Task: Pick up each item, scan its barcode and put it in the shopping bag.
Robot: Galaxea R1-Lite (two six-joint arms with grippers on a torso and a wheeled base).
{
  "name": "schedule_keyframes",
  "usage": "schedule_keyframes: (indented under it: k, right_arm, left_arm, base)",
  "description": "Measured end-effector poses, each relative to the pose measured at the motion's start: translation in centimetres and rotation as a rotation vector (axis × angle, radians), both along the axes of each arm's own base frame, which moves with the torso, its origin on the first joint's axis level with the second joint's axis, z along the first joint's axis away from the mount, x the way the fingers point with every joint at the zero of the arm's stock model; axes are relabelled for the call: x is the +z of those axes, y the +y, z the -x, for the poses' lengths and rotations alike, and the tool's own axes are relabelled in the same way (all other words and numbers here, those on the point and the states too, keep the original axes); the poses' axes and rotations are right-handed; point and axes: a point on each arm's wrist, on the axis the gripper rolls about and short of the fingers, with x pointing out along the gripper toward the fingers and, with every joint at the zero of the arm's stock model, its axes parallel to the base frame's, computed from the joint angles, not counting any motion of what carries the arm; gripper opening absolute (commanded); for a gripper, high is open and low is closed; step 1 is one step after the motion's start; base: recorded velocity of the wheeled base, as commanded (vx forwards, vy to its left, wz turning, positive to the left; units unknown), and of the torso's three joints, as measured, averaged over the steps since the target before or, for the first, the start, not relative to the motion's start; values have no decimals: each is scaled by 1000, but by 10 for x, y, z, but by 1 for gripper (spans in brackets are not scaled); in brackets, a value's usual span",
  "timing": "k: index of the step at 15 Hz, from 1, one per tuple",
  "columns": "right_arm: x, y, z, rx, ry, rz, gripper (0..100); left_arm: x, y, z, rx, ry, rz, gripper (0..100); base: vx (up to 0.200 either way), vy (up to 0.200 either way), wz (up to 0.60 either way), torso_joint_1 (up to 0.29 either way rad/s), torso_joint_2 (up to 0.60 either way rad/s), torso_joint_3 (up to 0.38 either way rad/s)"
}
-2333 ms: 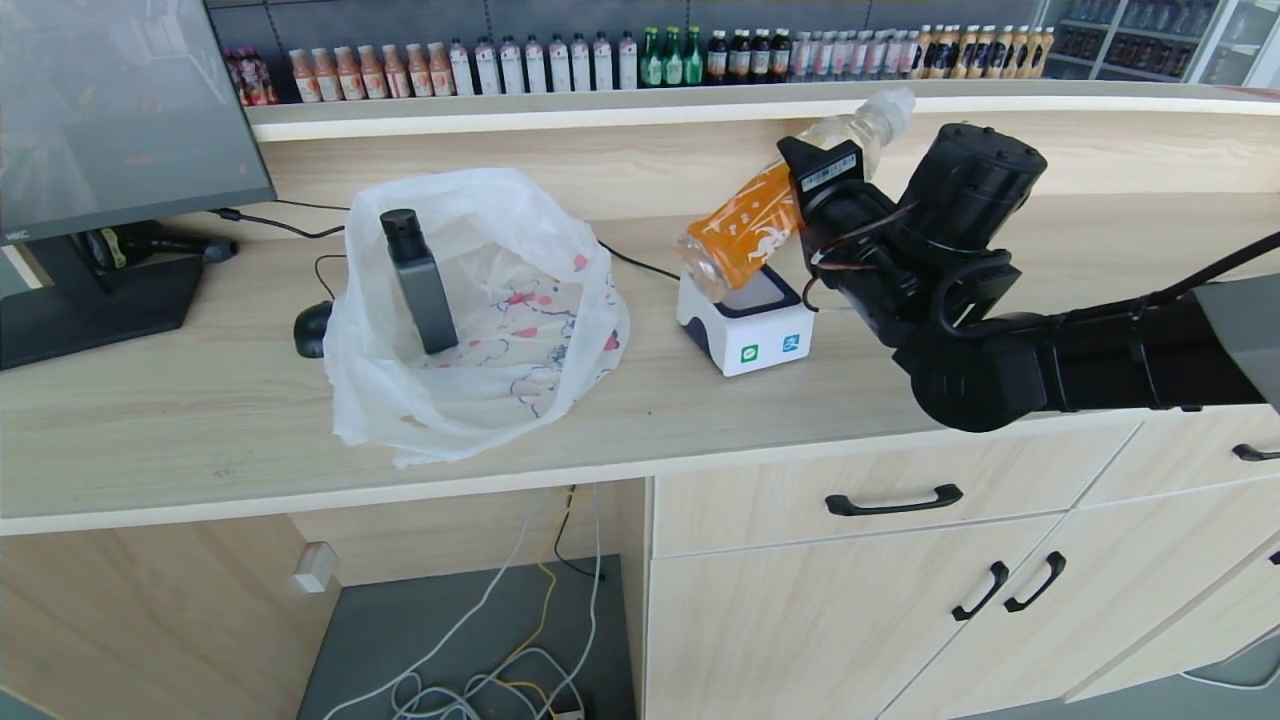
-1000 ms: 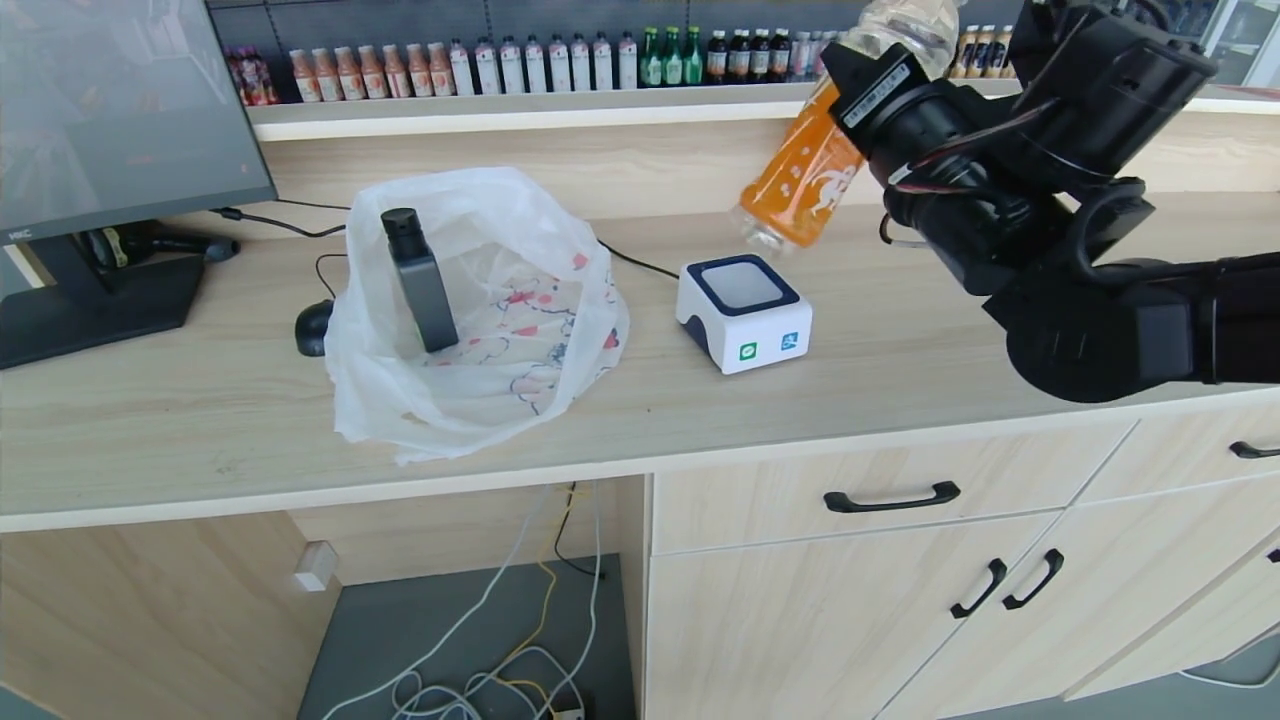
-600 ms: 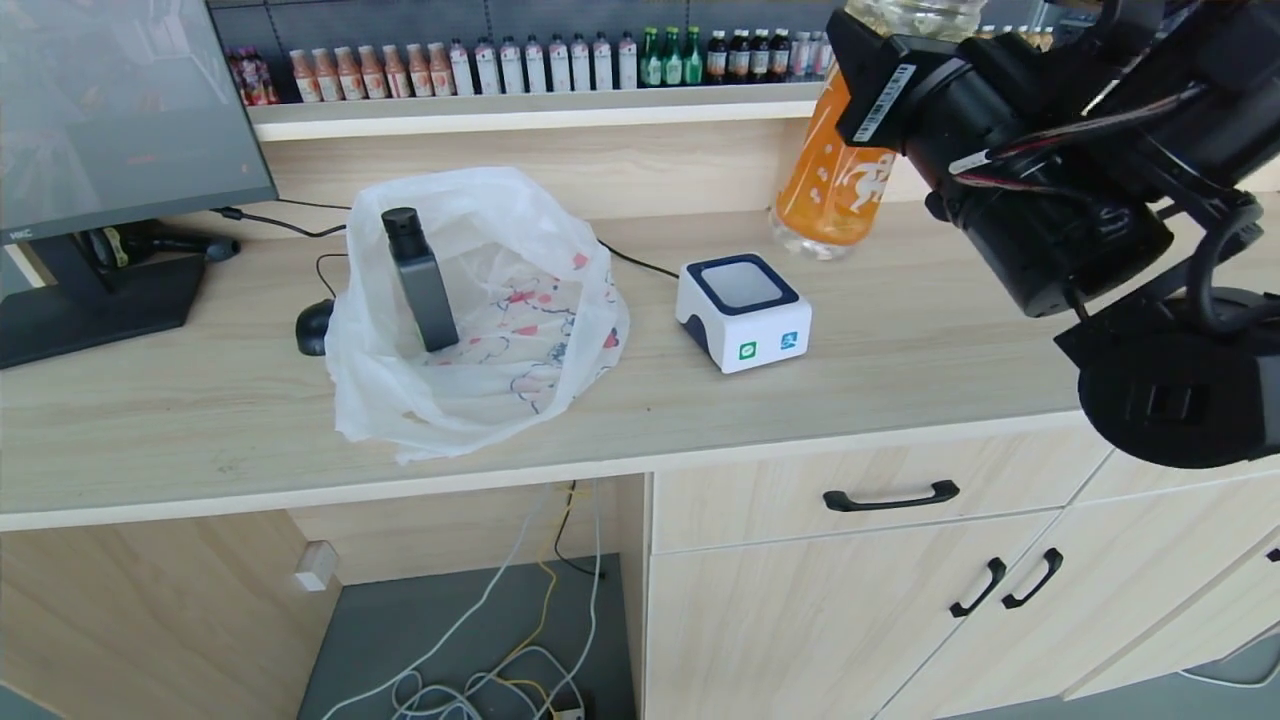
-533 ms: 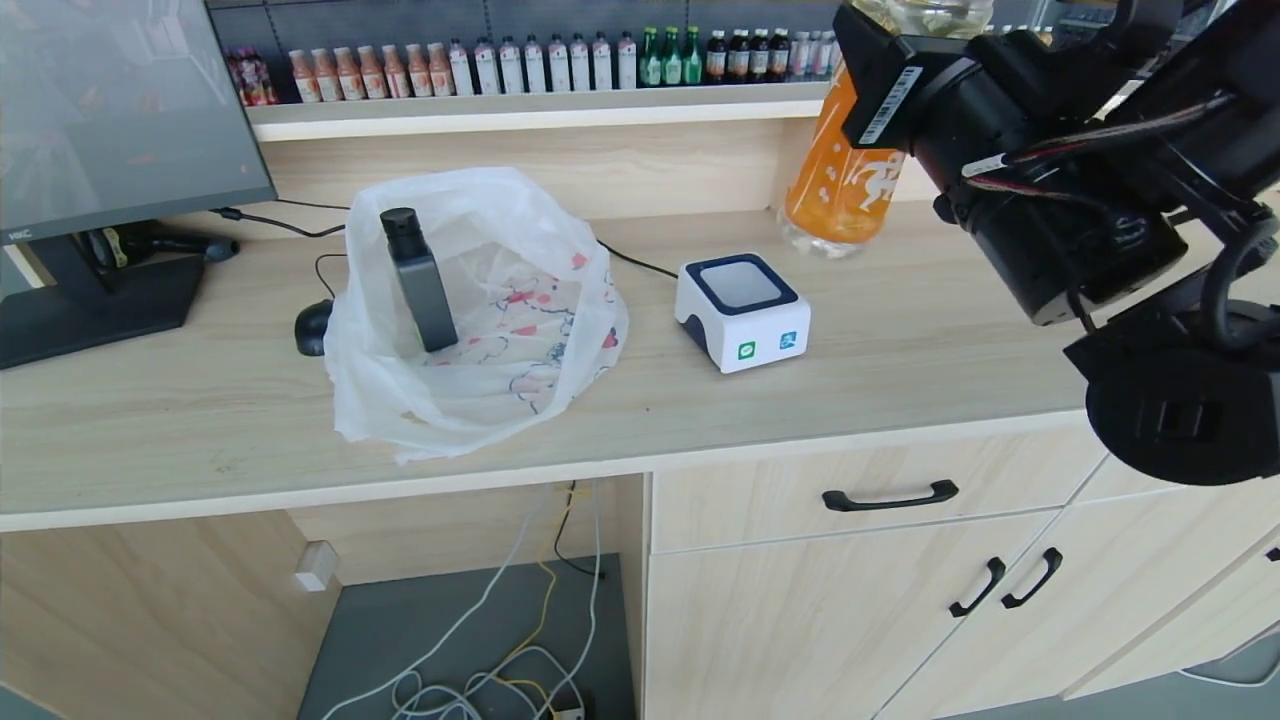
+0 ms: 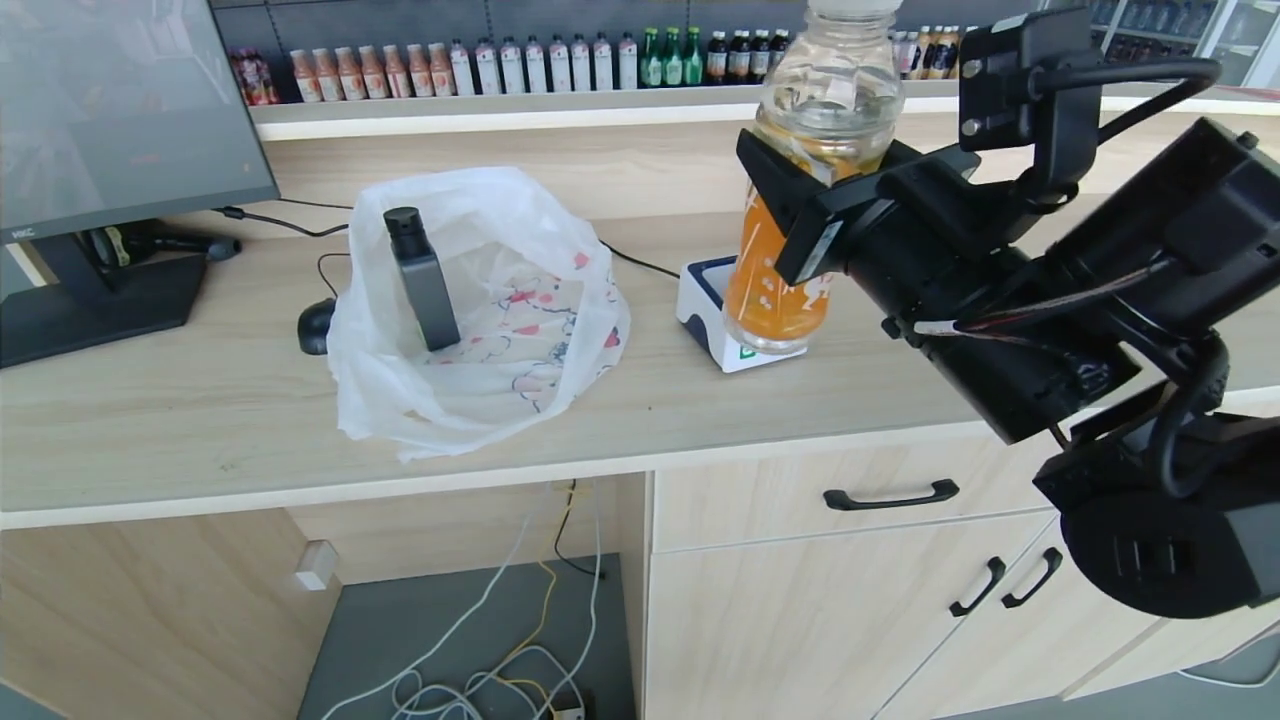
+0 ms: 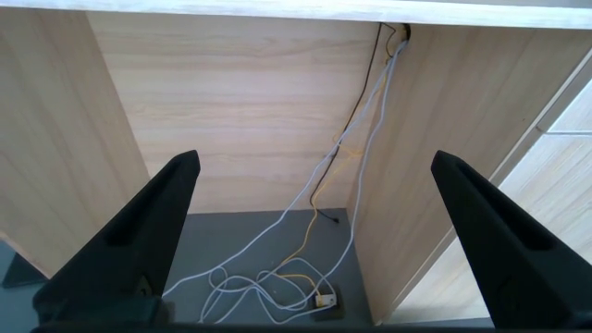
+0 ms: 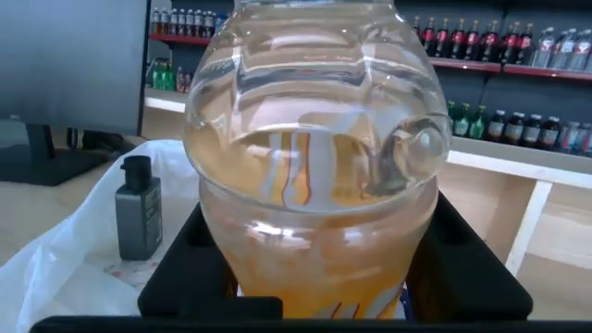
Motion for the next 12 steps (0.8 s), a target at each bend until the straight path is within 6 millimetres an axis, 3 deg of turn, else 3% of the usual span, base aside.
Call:
schedule_keyframes:
  k: [8, 12]
  right_arm:
    - [-22, -13, -12, -22, -42, -63, 0]
    - [-28, -18, -19, -39, -26, -71, 0]
  left_arm:
    - [0, 0, 0, 0, 0, 1, 100]
    - [0, 0, 0, 0, 0, 3, 100]
  base:
    - [0, 0, 0, 0, 0, 0]
    - [0, 200, 0, 4, 5, 2]
